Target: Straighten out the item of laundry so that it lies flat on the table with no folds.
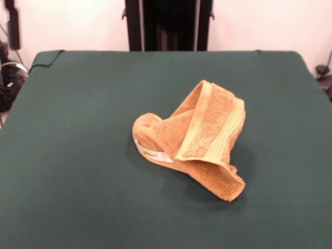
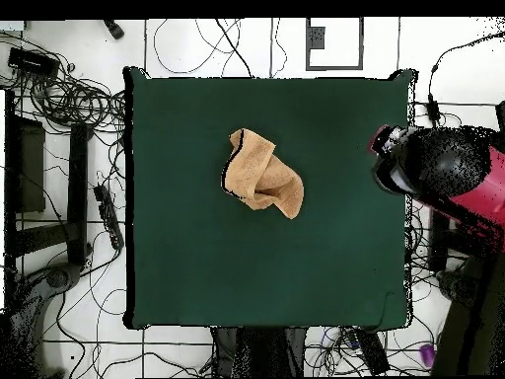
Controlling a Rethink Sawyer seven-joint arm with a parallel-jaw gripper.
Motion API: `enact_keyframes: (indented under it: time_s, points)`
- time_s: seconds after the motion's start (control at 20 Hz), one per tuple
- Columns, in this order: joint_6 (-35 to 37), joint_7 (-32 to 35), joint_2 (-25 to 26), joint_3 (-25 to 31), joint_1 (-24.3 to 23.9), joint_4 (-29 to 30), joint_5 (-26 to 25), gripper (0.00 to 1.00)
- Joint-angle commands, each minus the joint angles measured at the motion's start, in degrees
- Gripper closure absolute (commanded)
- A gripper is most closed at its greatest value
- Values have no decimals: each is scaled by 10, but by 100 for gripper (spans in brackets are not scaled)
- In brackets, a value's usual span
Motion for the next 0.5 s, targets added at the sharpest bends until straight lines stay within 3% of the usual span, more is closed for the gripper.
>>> enact_keyframes:
  time_s: [0.05,0.5]
  points:
    - [41,-88,88,119,3,-15,-24,0]
    - [28,-5,98,92,33,-11,-27,0]
